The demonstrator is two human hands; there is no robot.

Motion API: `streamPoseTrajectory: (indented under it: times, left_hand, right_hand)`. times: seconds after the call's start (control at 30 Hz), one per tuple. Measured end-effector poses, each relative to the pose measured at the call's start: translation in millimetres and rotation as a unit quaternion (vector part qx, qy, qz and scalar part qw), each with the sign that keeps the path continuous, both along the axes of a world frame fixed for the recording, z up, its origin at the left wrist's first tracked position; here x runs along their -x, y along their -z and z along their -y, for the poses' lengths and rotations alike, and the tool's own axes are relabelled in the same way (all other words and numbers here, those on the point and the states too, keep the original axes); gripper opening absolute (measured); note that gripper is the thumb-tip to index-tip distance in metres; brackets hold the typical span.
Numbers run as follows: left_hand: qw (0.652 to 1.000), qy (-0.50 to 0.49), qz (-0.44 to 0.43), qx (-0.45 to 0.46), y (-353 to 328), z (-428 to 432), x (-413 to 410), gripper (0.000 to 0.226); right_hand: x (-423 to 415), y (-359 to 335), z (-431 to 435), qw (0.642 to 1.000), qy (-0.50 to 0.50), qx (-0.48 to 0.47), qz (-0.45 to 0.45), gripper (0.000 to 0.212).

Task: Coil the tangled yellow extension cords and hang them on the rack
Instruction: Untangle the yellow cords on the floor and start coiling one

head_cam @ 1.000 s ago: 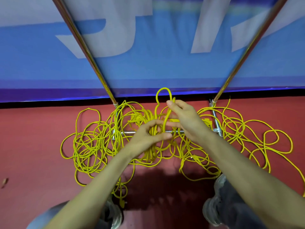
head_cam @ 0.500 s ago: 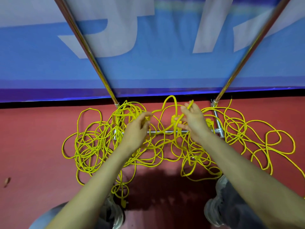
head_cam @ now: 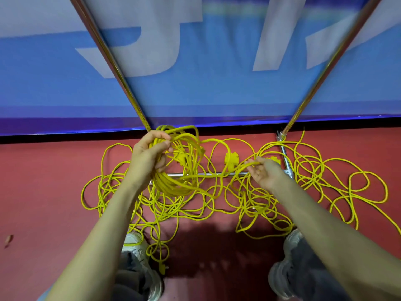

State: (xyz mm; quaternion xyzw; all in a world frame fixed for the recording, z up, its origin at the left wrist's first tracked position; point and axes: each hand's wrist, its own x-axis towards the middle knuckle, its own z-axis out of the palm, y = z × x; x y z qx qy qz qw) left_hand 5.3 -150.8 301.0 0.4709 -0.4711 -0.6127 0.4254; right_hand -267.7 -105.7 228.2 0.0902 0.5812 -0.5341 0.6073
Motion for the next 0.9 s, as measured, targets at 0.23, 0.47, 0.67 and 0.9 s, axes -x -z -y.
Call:
streamPoseTrajectory:
  times: [0.23, 0.47, 0.67, 0.9]
  left_hand:
    - [0.987, 0.021, 0.154, 0.038, 25, -21, 30, 0.017]
    - [0.997, 0.025, 0.063, -0.022, 30, -38, 55, 0.006]
    - [0.998, 0.055, 0.042, 0.004, 31, -50, 60, 0.034]
    - [0.997, -0.051, -0.05, -0.029, 17, -27, 50, 0.028]
  right_hand:
    - [-27, -32, 3, 0.965, -0.236, 0.081, -0.081, 0.01]
    - [-76, -58, -6, 0.929, -0.316, 0.174, -0.085, 0.061]
    - [-78, -67, -9, 0.915, -0.371, 0.158, -0.034, 0.051]
    - [-75, -27, -21, 0.827, -0.37, 0.225, -0.358, 0.032]
